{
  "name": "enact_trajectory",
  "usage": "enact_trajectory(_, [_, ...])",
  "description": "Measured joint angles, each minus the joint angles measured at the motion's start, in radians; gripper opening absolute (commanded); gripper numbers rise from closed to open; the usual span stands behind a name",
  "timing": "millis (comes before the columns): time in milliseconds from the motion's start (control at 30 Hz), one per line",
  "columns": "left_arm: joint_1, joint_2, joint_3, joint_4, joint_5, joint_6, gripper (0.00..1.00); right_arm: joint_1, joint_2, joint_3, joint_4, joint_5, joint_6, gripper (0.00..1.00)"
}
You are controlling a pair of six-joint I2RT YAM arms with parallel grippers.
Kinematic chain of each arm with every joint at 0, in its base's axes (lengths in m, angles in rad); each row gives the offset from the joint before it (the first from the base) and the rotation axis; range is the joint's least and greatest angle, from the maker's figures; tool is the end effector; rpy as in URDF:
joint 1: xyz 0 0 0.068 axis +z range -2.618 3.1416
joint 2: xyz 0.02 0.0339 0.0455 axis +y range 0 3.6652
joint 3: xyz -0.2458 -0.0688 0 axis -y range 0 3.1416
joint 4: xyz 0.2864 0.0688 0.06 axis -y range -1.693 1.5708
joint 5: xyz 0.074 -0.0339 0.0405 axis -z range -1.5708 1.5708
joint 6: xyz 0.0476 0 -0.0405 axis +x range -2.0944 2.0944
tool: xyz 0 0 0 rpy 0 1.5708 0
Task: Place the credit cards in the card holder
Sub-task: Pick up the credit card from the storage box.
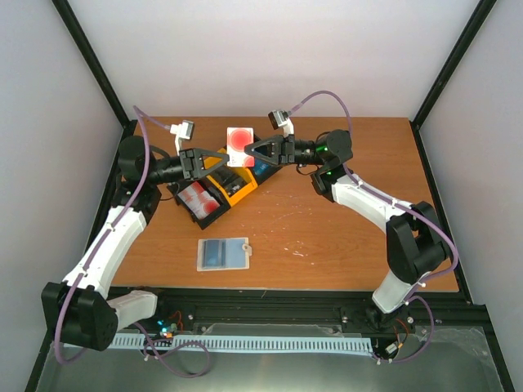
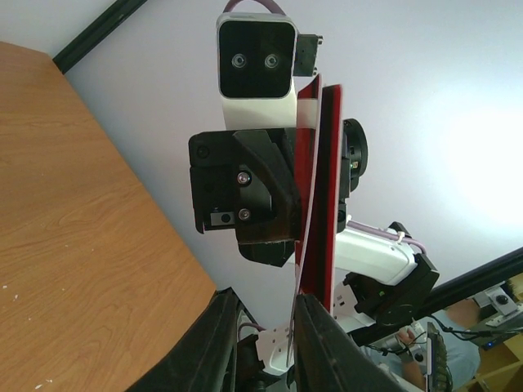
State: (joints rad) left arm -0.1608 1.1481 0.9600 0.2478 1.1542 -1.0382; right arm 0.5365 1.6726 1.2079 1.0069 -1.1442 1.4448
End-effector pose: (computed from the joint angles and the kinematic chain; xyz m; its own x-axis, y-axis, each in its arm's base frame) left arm 0.2939 -0.0918 0.3486 -0.8022 -0.2230 -0.5539 0.5412 0.1204 -0.8323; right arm 0.3287 0.2459 0.3317 -0.8190 -0.0095 -0.5737 -0.5508 -0.2671 0.7908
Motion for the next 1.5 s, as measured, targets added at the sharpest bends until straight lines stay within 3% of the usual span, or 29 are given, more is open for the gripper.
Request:
enact_trajectory(333, [0.007, 0.017, 0.003, -0.027, 0.022, 0.019, 0.22, 0.001, 0.023, 0.000, 0.040, -0.012, 0.034, 0.03])
enact_trajectory(633, [0.019, 0.073, 0.064, -0.205, 0.046, 0.122, 0.20, 0.011, 0.042, 0.024, -0.129, 0.026, -0.068, 0.03])
enact_trajectory(800, [0.019, 0.075, 0.064, -0.217, 0.055, 0.121, 0.01, 0.025, 0.051, 0.026, -0.177, 0.055, -0.086, 0.05])
enact_trajectory(1033, [0.025, 0.076, 0.066, -0.261, 0.024, 0.140, 0.01, 0.016, 0.052, 0.013, -0.232, 0.091, -0.098, 0.06])
enact_trajectory(1500, [0.035, 0.089, 0.068, -0.401, -0.013, 0.153, 0.01, 0.011, 0.051, -0.087, -0.188, 0.138, -0.074, 0.03])
